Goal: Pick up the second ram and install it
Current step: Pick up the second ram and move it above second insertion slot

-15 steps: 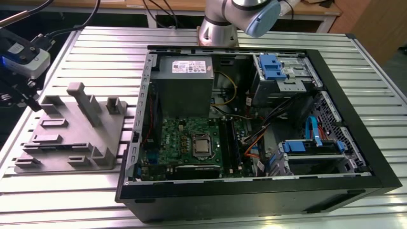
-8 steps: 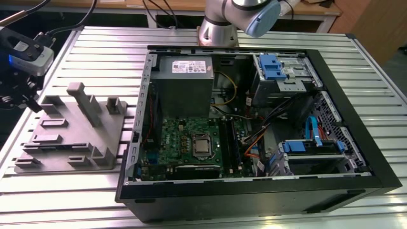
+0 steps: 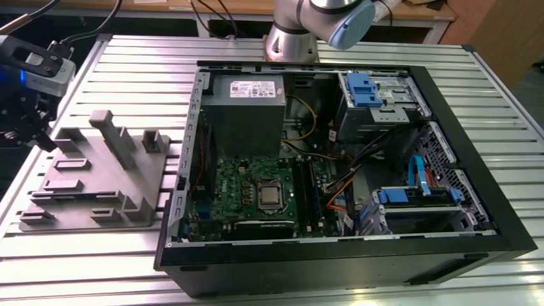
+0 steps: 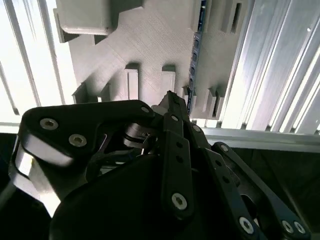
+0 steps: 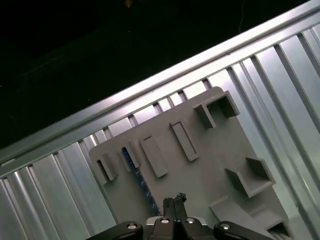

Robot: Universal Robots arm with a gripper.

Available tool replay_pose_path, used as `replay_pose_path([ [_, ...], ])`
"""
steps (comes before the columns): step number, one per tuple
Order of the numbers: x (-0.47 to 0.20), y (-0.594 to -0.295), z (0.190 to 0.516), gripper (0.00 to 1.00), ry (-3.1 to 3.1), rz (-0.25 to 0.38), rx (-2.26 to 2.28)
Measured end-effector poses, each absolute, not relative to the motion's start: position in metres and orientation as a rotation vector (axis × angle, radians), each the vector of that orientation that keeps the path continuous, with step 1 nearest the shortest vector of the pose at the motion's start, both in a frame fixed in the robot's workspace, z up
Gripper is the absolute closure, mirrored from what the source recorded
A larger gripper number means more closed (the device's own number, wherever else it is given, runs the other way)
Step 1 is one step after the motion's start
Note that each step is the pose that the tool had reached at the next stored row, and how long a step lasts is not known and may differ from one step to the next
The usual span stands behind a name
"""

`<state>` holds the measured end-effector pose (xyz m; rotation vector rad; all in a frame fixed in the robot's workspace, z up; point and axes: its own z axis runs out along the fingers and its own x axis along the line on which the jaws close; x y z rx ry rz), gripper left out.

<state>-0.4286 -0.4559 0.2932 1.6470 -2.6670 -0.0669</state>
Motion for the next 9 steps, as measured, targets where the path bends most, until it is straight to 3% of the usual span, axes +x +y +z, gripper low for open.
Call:
replay_pose_path([
  [9,-0.4286,-0.4559,0.2898,0.9,-2.521,-0.063,1.856],
])
